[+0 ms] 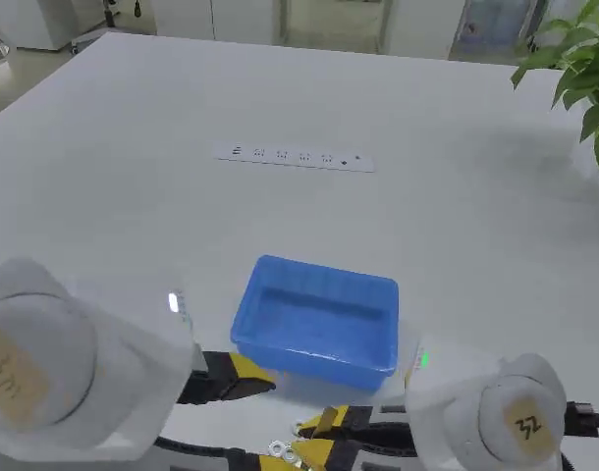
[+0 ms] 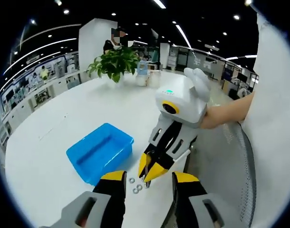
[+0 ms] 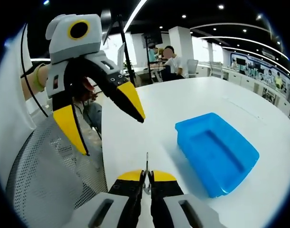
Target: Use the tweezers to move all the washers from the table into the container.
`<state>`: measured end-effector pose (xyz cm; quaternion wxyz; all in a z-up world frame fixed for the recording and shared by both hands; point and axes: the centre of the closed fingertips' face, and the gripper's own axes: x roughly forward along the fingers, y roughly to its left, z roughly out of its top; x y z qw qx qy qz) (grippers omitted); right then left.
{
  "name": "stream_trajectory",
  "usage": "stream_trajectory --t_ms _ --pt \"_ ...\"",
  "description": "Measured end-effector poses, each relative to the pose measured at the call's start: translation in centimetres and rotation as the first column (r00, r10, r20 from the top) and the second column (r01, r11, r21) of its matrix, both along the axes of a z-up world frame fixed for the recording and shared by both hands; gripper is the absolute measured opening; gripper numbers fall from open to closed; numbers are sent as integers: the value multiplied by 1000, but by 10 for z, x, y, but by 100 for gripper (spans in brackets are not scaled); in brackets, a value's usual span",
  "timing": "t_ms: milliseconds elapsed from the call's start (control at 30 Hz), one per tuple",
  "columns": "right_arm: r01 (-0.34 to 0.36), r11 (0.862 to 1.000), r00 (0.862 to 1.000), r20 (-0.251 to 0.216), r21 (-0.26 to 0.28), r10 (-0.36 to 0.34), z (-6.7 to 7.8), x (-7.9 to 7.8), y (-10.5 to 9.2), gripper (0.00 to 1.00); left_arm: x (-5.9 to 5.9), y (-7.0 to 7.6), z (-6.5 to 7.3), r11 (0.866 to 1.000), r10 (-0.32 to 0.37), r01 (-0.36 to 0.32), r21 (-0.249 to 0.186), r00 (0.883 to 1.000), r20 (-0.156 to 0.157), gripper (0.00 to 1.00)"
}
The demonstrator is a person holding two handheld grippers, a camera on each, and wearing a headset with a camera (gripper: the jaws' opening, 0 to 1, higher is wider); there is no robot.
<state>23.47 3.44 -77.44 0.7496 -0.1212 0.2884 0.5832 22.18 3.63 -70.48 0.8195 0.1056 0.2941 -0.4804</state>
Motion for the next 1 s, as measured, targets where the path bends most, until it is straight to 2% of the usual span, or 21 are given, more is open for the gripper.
stream_trajectory --t_ms 33,100,167,267,367,467,533,600,700,733,833,900,1000 --pt "5 1000 1000 -1 -1 -5 0 0 -1 1 0 2 2 999 24 -24 -23 1000 3 41" --pt "14 1000 1000 -2 -1 -14 1 0 -3 1 3 6 9 994 85 -83 -68 996 32 45" --pt "19 1000 1000 6 3 -19 5 1 -6 1 4 7 12 991 111 -107 -81 993 50 51" --pt "50 997 998 -30 56 -48 17 1 -7 1 9 8 19 976 183 -172 -135 980 79 58" --pt "85 991 995 -52 99 -80 29 3 -9 1 10 10 22 962 225 -208 -175 971 85 64" --pt "107 987 993 -54 119 -102 41 6 -13 1 11 13 21 958 250 -230 -171 963 102 69" --pt "112 987 993 -38 115 -108 45 9 -15 1 11 17 22 959 258 -238 -152 957 129 71" --pt "113 987 993 -27 114 -111 50 12 -19 1 13 21 27 953 277 -252 -166 950 145 73" --pt "115 987 993 -11 111 -114 58 21 -24 1 19 26 34 929 335 -299 -219 930 153 78" --pt "118 987 993 -7 110 -118 59 23 -26 1 20 27 35 925 345 -306 -225 926 157 80" --pt "135 985 991 5 110 -137 65 33 -30 1 23 31 32 917 374 -333 -220 910 179 83" --pt "153 981 988 12 116 -155 68 41 -33 2 22 31 26 915 379 -342 -213 909 172 82" --pt "181 976 983 11 122 -183 71 53 -37 2 22 32 16 913 392 -359 -192 902 179 87"
